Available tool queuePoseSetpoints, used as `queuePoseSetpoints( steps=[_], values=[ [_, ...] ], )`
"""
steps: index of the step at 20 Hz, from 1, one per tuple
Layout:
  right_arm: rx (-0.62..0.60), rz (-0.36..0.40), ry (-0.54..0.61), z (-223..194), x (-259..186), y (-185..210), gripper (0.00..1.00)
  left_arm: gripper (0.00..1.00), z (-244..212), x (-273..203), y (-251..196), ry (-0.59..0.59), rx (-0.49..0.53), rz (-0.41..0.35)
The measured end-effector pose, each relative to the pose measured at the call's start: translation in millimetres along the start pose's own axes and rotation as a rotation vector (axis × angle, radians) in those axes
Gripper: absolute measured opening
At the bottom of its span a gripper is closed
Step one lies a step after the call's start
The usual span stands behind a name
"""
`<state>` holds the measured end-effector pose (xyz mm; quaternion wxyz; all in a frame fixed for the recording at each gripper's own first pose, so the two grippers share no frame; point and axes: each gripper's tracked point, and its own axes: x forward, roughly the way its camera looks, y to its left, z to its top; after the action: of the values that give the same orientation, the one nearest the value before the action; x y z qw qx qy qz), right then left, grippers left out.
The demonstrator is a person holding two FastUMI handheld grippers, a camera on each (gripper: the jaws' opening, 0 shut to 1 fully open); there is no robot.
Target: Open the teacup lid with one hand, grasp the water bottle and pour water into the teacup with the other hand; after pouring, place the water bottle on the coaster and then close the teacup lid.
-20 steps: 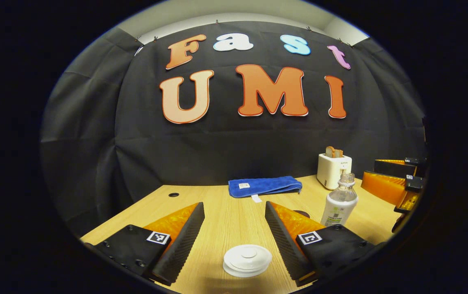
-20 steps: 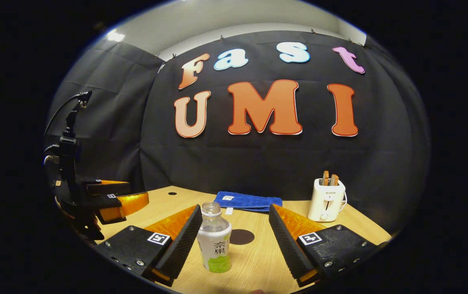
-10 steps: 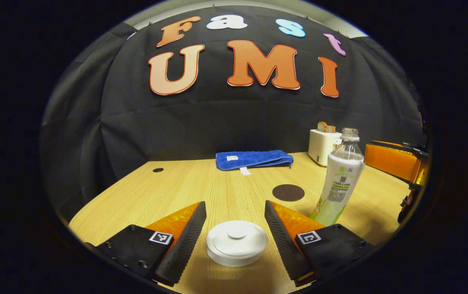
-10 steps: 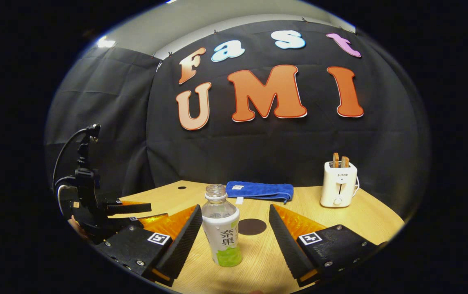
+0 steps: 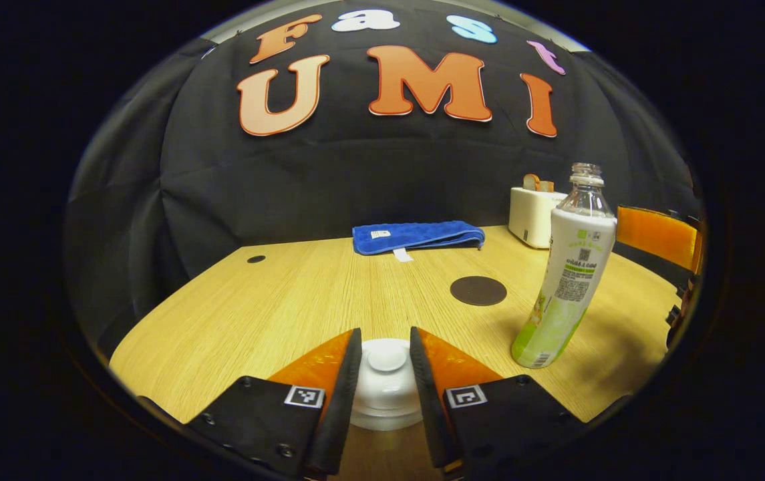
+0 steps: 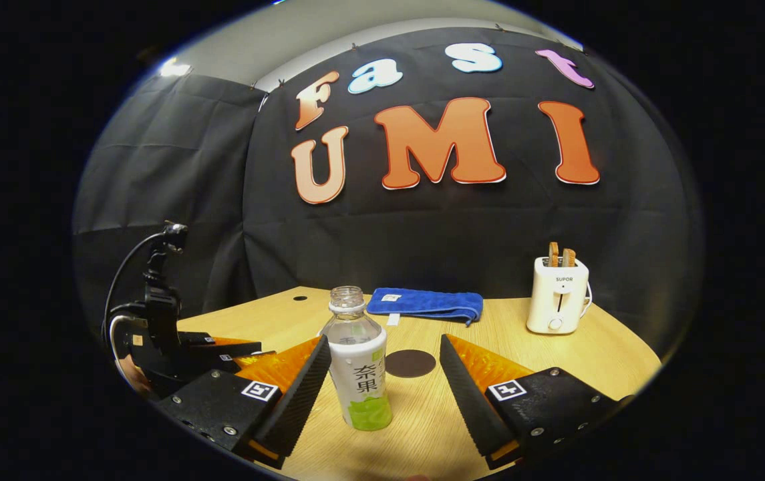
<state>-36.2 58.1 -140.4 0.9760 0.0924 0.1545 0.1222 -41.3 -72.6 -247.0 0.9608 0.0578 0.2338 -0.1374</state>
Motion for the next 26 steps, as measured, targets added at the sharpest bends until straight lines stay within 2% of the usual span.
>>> queuePoseSetpoints(
  steps=[2, 3, 5, 7, 14, 22, 26],
  values=[
    [-0.014, -0.005, 0.006, -4, 1, 0, 0.99, 0.44, 2, 2, 0, 0.0, 0.009, 0.019],
    [-0.017, -0.006, 0.011, -4, 0, -1, 0.99, 0.36, 0, 4, -3, 0.003, 0.017, 0.013],
    [-0.015, -0.004, 0.02, -7, 0, 1, 0.99, 0.37, 0, 2, -1, -0.005, 0.013, 0.015],
    [-0.016, 0.0, 0.028, -9, 0, 1, 0.98, 0.3, 2, 0, -2, -0.007, 0.011, 0.006],
    [-0.032, 0.004, 0.081, -24, 11, 9, 0.98, 0.31, 29, -15, 18, -0.103, -0.003, 0.056],
    [-0.023, 0.022, 0.21, -65, 32, 31, 0.98, 0.31, 27, -26, 73, -0.131, -0.047, 0.153],
    [-0.037, -0.023, 0.304, -92, 37, 34, 0.8, 0.31, 17, -30, 95, -0.123, -0.066, 0.177]
  ],
)
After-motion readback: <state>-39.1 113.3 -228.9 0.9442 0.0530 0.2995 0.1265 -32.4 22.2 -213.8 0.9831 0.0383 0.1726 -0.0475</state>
